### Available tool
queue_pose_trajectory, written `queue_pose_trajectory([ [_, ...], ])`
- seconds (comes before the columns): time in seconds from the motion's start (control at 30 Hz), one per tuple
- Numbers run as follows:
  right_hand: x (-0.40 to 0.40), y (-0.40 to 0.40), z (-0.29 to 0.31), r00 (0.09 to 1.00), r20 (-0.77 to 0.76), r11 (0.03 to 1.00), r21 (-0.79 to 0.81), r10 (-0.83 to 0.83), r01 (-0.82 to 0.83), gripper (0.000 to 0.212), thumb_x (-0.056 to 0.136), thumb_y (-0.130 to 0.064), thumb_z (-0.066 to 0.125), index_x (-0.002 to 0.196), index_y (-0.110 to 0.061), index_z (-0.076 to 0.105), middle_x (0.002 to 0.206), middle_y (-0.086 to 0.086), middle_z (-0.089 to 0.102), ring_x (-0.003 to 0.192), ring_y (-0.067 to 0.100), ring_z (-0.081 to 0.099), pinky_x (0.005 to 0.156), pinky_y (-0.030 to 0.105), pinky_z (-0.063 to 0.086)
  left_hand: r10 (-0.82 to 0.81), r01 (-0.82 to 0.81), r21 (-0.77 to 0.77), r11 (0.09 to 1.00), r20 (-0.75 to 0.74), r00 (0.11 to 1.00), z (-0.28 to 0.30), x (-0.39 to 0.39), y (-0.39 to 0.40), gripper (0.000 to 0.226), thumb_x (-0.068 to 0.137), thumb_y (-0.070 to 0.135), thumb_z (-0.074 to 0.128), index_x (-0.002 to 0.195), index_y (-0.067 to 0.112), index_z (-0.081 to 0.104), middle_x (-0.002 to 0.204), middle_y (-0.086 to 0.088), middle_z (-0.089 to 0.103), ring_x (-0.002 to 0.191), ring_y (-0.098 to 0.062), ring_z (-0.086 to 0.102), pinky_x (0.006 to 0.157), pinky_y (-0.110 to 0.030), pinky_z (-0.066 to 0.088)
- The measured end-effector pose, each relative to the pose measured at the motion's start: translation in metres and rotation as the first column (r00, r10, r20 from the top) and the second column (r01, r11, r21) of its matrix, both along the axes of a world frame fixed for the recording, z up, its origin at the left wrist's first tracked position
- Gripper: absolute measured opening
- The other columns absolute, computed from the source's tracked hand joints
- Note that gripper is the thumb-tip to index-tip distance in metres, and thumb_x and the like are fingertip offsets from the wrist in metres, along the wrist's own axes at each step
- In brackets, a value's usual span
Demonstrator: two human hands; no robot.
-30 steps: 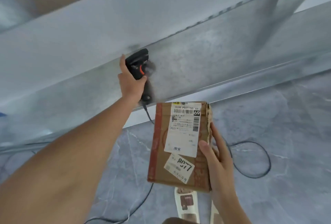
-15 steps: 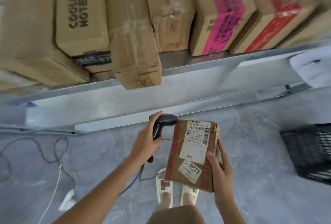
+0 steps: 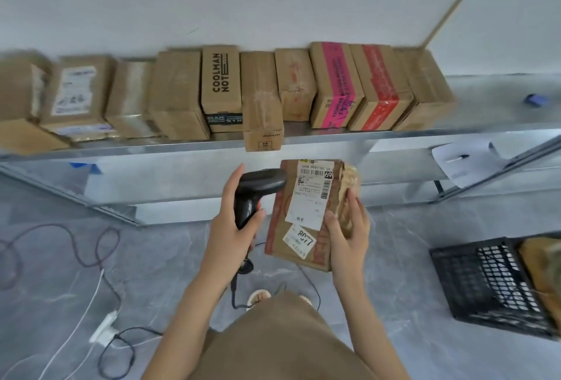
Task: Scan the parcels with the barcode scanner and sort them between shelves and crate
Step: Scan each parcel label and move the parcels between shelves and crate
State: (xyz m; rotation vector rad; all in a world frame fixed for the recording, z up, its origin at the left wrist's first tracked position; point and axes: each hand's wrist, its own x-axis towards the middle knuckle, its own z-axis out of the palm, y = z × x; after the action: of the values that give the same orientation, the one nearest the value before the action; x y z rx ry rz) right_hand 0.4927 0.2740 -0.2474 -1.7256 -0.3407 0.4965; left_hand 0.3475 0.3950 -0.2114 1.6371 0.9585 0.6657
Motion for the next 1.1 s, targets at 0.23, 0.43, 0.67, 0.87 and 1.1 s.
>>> queue_pose_trajectory([
  [0.23, -0.005, 0.023, 0.026, 0.987, 0.156, 0.999, 0.012, 0.033, -0.035, 0.057, 0.084, -0.041, 0.061, 0.136, -0.054, 0.044, 0.153, -0.008, 0.035, 0.141, 0.01, 0.034, 0.112, 0.03, 0.034, 0.015, -0.022, 0.104, 0.994, 0.068, 0.998, 0.028, -0.009, 0.003, 0.084, 0.097, 0.015, 0.064, 0.129, 0.08, 0.021, 0.127, 0.001, 0.062, 0.074, -0.008, 0.062, 0.074, -0.037, 0.057],
  [0.43, -0.009, 0.029, 0.031, 0.98, 0.195, 0.999, -0.013, 0.035, -0.033, 0.054, 0.079, -0.057, 0.059, 0.126, -0.074, 0.039, 0.154, -0.012, 0.033, 0.141, 0.013, 0.033, 0.116, 0.05, 0.034, 0.011, -0.016, 0.101, 0.995, 0.047, 0.999, 0.039, -0.012, 0.005, 0.085, 0.097, 0.016, 0.063, 0.132, 0.079, 0.017, 0.137, -0.006, 0.056, 0.099, -0.035, 0.066, 0.084, -0.046, 0.059],
  [0.67, -0.01, 0.038, 0.033, 0.971, 0.233, 0.999, 0.0, 0.052, -0.053, 0.056, 0.082, -0.046, 0.062, 0.133, -0.061, 0.041, 0.155, -0.009, 0.032, 0.142, 0.012, 0.031, 0.117, 0.048, 0.033, 0.014, -0.024, 0.112, 0.993, 0.089, 0.996, 0.047, -0.013, 0.01, 0.084, 0.097, 0.016, 0.063, 0.132, 0.078, 0.019, 0.138, 0.003, 0.054, 0.103, -0.038, 0.065, 0.084, -0.045, 0.06],
  [0.87, -0.014, 0.045, 0.032, 0.969, 0.244, 0.999, 0.012, 0.048, -0.052, 0.06, 0.077, -0.058, 0.058, 0.134, -0.063, 0.042, 0.154, -0.013, 0.033, 0.142, 0.01, 0.031, 0.116, 0.049, 0.034, 0.001, -0.015, 0.163, 0.987, 0.085, 0.996, 0.049, -0.018, 0.019, 0.085, 0.097, 0.018, 0.064, 0.131, 0.081, 0.017, 0.136, 0.006, 0.055, 0.105, -0.036, 0.066, 0.085, -0.043, 0.059],
  [1.1, -0.018, 0.054, 0.031, 0.966, 0.251, 0.998, 0.002, 0.058, -0.06, 0.055, 0.08, -0.057, 0.059, 0.13, -0.068, 0.04, 0.153, -0.014, 0.032, 0.141, 0.011, 0.032, 0.115, 0.052, 0.036, -0.018, 0.004, 0.205, 0.979, 0.069, 0.997, 0.053, -0.024, 0.027, 0.085, 0.097, 0.022, 0.063, 0.126, 0.084, 0.013, 0.142, 0.001, 0.053, 0.109, -0.035, 0.065, 0.09, -0.044, 0.058],
])
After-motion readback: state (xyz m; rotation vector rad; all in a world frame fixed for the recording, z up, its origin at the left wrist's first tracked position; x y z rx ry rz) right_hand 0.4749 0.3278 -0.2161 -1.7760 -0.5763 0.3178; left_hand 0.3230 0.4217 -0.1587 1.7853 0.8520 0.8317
